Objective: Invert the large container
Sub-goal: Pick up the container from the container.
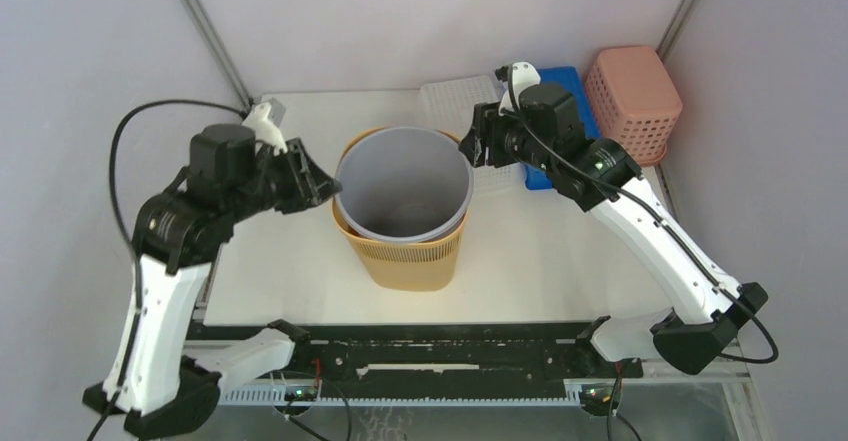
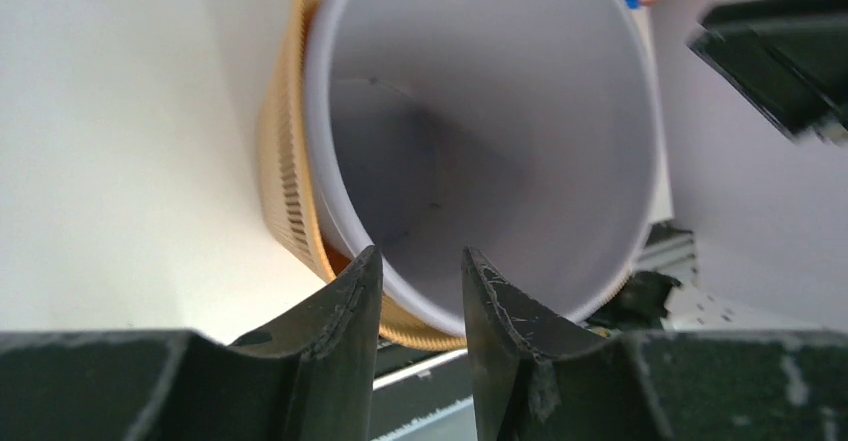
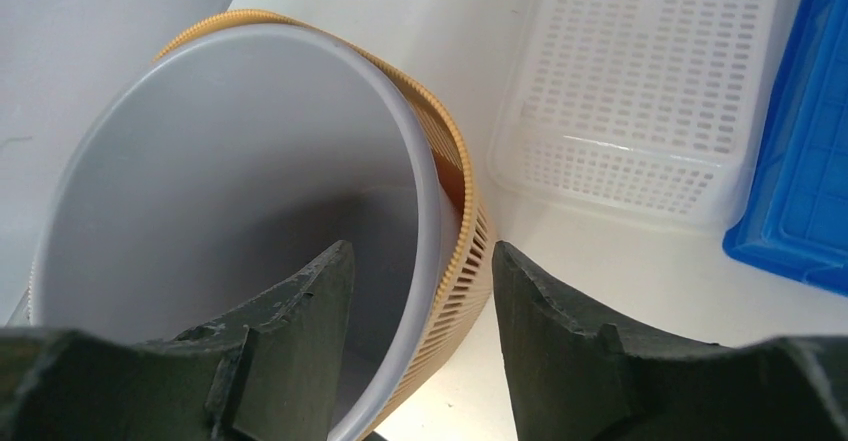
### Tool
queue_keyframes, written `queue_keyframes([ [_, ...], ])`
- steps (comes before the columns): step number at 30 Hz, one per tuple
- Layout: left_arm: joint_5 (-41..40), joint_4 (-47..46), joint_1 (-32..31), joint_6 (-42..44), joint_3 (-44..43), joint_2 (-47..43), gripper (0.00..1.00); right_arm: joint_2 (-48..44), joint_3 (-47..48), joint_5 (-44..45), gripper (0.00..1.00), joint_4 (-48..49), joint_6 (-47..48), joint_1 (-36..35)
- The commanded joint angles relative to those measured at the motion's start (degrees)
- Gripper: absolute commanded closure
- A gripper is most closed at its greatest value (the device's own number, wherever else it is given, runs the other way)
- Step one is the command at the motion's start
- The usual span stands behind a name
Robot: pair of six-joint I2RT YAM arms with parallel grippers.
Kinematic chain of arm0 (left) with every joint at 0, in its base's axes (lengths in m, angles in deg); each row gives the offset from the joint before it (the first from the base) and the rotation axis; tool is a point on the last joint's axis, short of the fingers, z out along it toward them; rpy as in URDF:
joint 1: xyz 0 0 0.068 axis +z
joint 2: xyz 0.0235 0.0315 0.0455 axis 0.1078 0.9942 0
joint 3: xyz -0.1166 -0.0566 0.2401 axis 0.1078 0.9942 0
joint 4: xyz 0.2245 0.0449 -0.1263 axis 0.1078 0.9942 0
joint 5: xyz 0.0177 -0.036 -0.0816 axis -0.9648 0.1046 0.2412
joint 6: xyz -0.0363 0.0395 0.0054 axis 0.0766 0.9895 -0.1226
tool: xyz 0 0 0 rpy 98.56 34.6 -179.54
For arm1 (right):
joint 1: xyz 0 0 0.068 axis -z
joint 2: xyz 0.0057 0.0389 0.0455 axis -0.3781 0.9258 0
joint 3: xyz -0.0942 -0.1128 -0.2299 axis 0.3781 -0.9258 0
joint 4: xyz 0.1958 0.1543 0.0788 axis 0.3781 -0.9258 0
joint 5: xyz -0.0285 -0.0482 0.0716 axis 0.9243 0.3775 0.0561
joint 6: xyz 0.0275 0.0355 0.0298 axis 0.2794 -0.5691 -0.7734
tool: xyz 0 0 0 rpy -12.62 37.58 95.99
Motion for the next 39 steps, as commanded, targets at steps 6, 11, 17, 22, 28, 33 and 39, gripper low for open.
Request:
queue_keyframes([
  [6,9.2,-7.3,-1.9,-9.7,14.0,-12.3,0.60,3.4,1.7,-6.1,0.39,4.7,3.8,1.3],
  [11,9.2,-9.2,-2.7,-10.8,16.5,-13.3,0.60,4.7,1.1,-8.0,0.40,6.1,3.5,1.6],
  [17,8.0,-11.5,-2.8,-11.4,19.7,-13.0,0.60,5.2,-0.3,-8.7,0.44,5.8,3.0,1.7],
  [22,5.8,-12.1,-2.8,-10.9,21.4,-12.3,0.60,4.2,-3.0,-8.8,0.48,6.1,2.7,1.7],
  [28,3.2,-11.7,-2.8,-9.8,21.3,-11.0,0.60,3.3,-5.1,-9.3,0.58,5.8,2.4,1.7],
  [33,0.6,-10.7,-2.8,-8.5,19.9,-9.2,0.60,0.9,-6.8,-8.2,0.61,4.2,1.2,1.7],
  [39,-2.1,-9.4,-2.9,-4.9,15.8,-4.0,0.60,-2.4,-7.9,-7.0,0.62,1.4,-1.1,1.3],
])
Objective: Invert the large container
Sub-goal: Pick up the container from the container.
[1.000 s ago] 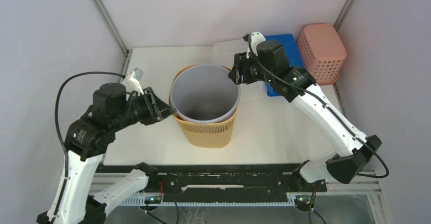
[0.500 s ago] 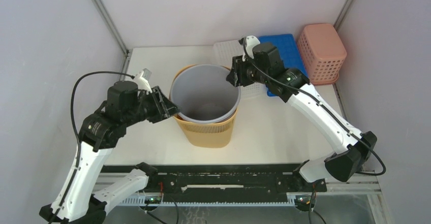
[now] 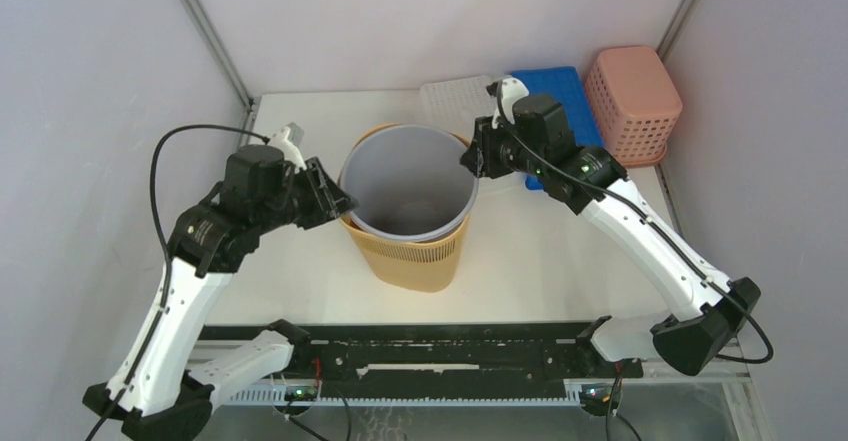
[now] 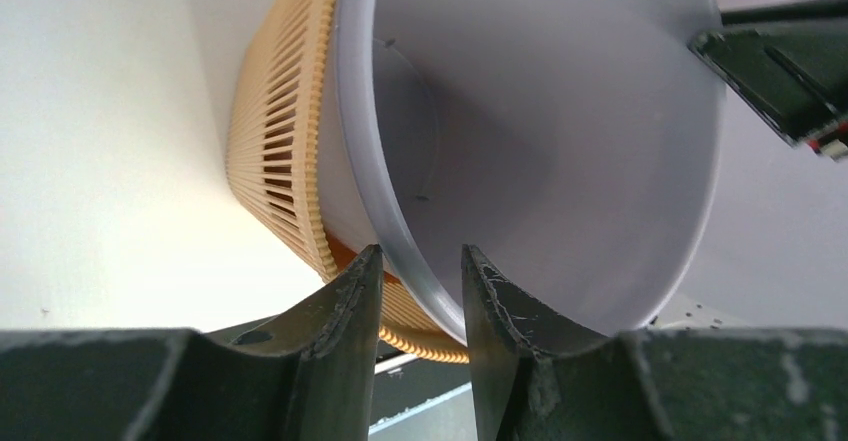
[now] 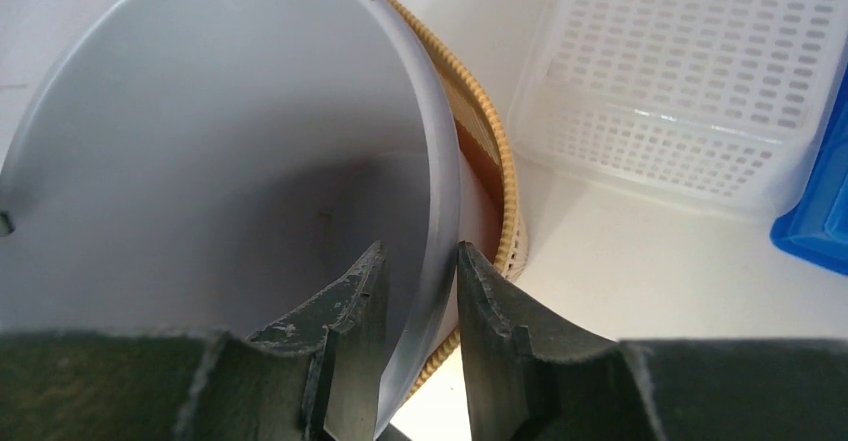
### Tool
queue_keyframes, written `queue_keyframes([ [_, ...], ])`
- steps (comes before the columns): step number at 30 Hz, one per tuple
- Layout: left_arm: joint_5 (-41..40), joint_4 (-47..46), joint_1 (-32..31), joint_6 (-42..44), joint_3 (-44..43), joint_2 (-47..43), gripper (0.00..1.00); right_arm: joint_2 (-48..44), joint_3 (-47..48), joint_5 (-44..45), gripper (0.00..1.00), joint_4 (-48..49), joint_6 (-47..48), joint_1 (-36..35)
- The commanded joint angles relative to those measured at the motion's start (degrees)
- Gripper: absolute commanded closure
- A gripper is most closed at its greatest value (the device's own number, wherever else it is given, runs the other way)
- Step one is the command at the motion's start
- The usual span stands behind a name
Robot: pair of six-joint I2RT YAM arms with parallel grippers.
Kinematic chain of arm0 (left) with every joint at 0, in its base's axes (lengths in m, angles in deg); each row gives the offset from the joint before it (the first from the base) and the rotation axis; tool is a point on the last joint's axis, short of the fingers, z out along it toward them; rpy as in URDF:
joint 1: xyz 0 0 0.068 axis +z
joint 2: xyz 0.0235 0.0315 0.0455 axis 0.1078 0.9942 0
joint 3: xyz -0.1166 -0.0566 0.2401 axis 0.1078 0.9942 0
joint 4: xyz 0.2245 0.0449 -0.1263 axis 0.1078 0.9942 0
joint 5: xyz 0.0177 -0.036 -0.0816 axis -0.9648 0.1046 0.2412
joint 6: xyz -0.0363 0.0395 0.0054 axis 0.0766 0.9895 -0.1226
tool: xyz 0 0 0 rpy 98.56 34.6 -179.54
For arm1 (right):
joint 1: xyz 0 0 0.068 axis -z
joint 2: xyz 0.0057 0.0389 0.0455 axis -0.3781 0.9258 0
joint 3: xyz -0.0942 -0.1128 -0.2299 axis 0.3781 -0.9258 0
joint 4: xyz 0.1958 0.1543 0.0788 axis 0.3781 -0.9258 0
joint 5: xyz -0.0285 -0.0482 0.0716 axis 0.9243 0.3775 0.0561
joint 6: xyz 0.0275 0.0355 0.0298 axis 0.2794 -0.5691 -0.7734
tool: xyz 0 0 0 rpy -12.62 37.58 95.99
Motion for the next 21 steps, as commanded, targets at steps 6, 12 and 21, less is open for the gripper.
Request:
queue_keyframes([
  [6,-8.3,4.8,-0.3,8.0,-11.0,11.4,0.60,-4.7,0.5,2.1,0.62,-6.5,-4.4,-2.3],
  [12,-12.2,9.2,-0.2,10.6,-15.8,15.6,0.60,-2.9,3.9,5.0,0.62,-9.9,-5.8,-4.5],
  [21,-13.8,11.2,-0.2,11.6,-18.0,17.0,0.60,2.8,11.5,8.9,0.49,-16.5,-6.2,-5.7],
])
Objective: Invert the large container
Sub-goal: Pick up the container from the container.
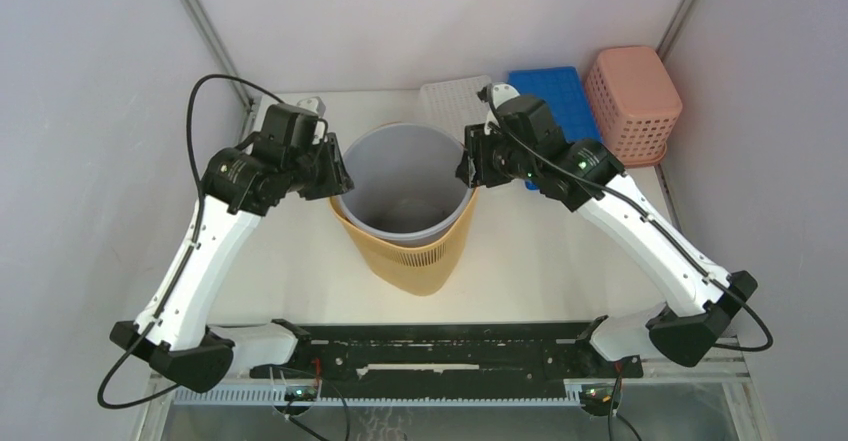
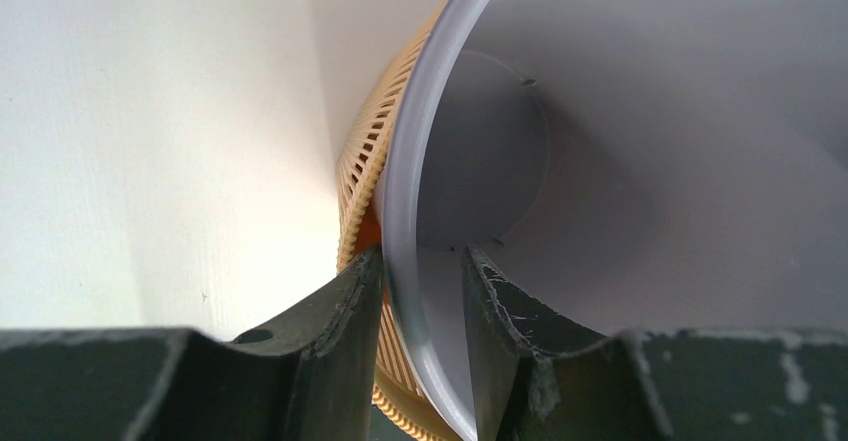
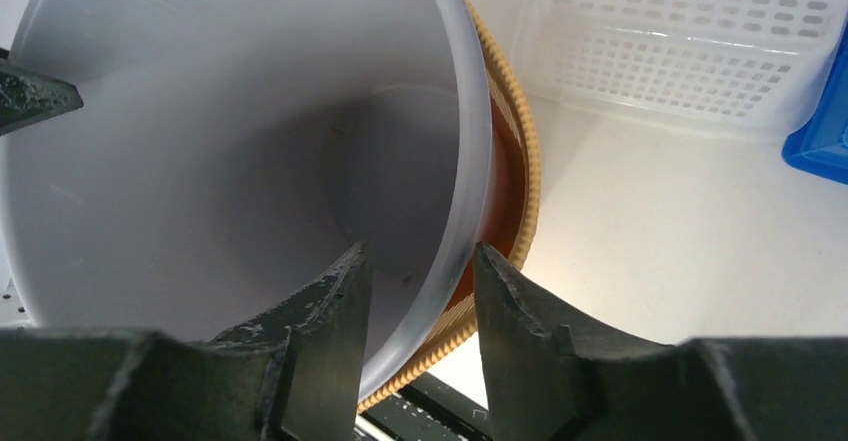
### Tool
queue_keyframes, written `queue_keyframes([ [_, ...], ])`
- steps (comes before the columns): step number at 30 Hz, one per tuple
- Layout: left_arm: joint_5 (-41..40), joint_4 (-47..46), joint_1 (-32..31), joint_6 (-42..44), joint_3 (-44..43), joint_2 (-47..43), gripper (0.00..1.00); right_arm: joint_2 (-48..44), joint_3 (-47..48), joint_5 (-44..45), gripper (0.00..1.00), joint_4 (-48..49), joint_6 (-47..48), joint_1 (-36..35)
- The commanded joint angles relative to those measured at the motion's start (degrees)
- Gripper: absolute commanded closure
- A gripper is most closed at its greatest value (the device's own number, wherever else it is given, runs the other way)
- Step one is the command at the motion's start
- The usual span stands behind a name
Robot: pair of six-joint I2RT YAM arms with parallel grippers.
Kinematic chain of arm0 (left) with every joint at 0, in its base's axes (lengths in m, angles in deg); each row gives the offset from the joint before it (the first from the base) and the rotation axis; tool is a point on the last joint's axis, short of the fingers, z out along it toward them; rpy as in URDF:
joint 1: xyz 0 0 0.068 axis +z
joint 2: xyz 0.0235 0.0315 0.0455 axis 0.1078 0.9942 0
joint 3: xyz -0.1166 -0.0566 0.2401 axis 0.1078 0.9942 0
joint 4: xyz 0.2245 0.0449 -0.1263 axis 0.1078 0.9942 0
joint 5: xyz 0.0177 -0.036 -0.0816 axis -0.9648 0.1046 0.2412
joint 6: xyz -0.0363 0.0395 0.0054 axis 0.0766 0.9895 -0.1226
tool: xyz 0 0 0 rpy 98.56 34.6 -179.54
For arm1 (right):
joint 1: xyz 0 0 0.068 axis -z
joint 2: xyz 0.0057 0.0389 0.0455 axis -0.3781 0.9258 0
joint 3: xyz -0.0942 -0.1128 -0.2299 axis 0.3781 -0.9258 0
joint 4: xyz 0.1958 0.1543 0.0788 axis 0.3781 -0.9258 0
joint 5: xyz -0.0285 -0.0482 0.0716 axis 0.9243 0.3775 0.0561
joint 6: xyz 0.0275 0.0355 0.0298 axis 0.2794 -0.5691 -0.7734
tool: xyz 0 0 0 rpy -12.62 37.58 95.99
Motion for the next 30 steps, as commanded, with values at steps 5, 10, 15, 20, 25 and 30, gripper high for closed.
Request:
queue_keyframes([
  [5,-3.1,2.4,-0.1,2.4,-3.9,0.9,0.60,4.9,9.2,3.7,0.43,-8.1,-1.7,-0.5],
  [10,-3.5,2.6,-0.1,2.5,-4.2,1.5,0.60,7.0,12.4,4.9,0.40,-11.5,-1.9,-1.2],
  [15,-4.8,2.6,-1.9,2.5,-3.6,2.0,0.60,10.6,16.9,7.2,0.41,-16.0,-2.3,-2.8],
  [20,-6.3,2.3,-2.2,2.6,-3.0,2.6,0.60,14.9,20.9,10.4,0.48,-19.4,-3.1,-4.6],
  [25,-7.4,2.2,-2.6,2.6,-2.1,3.0,0.61,18.2,23.7,13.4,0.48,-22.3,-4.0,-6.2],
  [30,-8.1,1.9,-3.0,2.6,-1.4,3.4,0.62,19.3,24.6,13.8,0.47,-22.9,-4.4,-6.8],
])
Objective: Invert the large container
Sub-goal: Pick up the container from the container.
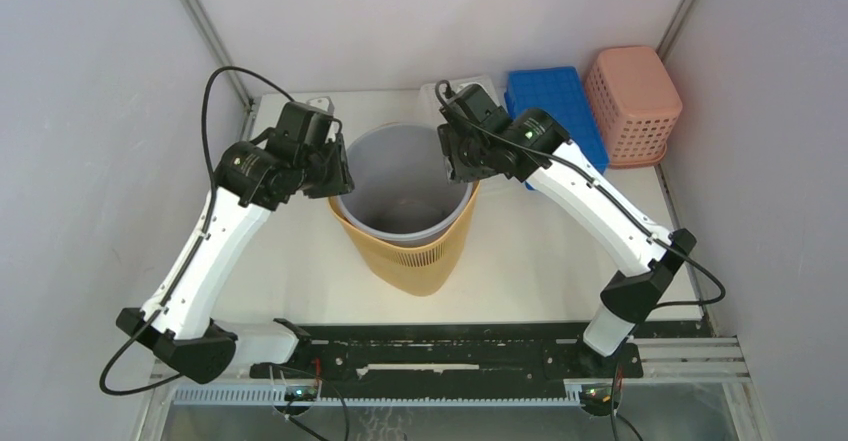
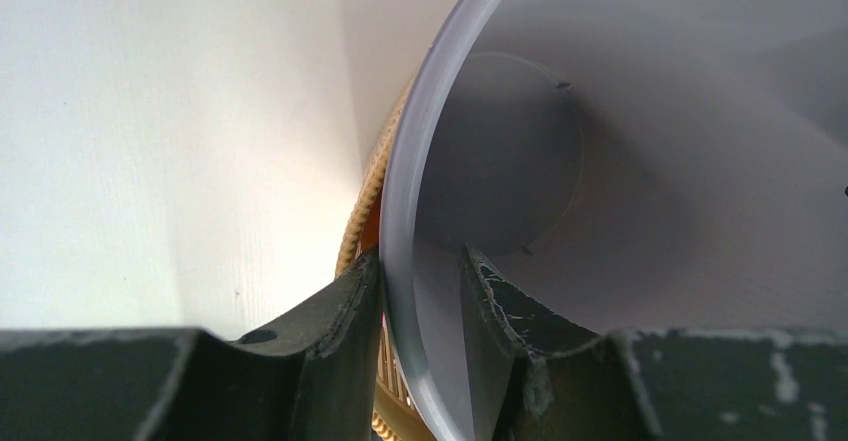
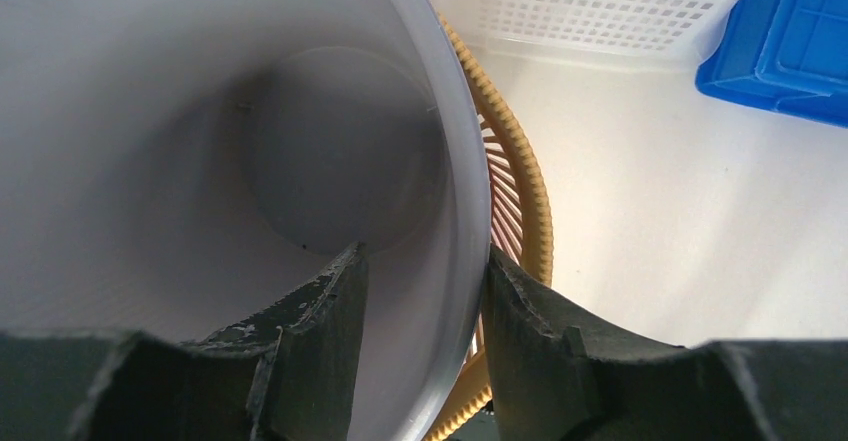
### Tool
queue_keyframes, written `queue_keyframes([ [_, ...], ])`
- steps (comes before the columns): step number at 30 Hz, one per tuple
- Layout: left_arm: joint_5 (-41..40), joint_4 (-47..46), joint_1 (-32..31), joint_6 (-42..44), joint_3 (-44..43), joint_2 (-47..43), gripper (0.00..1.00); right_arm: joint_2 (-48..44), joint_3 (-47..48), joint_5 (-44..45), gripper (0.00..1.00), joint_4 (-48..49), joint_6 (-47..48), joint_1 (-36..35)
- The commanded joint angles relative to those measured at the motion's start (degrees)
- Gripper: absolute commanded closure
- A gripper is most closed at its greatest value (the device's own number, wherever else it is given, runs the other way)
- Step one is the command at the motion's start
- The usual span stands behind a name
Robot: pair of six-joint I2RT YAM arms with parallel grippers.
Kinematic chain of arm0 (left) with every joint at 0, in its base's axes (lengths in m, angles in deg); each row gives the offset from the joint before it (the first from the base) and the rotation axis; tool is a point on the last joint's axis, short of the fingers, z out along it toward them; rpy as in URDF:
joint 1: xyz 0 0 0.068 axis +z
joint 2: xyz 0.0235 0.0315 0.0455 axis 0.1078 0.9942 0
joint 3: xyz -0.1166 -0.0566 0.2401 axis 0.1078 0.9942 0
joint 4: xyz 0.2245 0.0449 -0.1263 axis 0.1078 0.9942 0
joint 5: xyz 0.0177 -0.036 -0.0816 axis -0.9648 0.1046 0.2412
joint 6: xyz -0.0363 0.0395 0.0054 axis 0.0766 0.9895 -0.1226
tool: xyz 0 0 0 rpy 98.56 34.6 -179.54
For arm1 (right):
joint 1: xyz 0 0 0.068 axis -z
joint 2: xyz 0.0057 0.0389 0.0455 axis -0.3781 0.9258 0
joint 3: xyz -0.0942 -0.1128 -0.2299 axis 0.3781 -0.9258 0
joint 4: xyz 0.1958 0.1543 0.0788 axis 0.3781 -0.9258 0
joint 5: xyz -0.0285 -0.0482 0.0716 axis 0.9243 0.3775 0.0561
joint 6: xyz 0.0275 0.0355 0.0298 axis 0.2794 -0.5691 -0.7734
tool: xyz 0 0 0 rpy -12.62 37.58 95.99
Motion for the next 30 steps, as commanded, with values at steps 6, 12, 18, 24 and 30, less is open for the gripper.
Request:
queue_keyframes([
  [6,-2.0,-0.5,-0.8,1.9,0.6,1.3,0.82,2.6,3.1,0.4,0.56,-3.3,-1.7,-0.9],
  [12,-1.9,-1.1,-1.0,1.9,0.1,2.2,0.95,4.6,5.2,-0.7,0.82,-4.0,-1.6,-0.8],
  [18,-1.3,-2.5,-1.0,1.5,-4.5,1.8,1.00,5.4,9.9,-1.1,1.00,-3.8,-1.3,-0.5],
  [24,0.2,-2.7,-1.0,2.3,-12.8,2.1,1.00,4.9,17.2,-0.9,1.00,-3.3,-0.4,-0.8],
  [30,1.6,-2.1,-1.0,3.0,-21.5,3.4,0.99,0.8,17.5,-0.1,1.00,1.1,0.3,-1.2],
])
